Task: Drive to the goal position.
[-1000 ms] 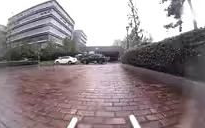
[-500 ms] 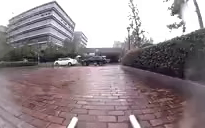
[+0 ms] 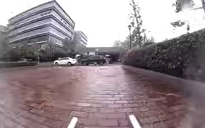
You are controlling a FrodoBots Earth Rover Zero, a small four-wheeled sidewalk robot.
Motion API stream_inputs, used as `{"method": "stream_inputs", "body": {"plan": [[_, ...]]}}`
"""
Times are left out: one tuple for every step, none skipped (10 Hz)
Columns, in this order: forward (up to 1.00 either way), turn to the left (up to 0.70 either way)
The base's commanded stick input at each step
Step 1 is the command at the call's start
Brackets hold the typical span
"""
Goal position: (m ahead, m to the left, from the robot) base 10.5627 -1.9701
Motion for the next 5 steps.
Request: {"method": "stream_inputs", "body": {"plan": [[0.70, -0.14], [0.70, 0.00], [0.70, 0.00], [0.70, 0.00], [0.70, 0.00]]}}
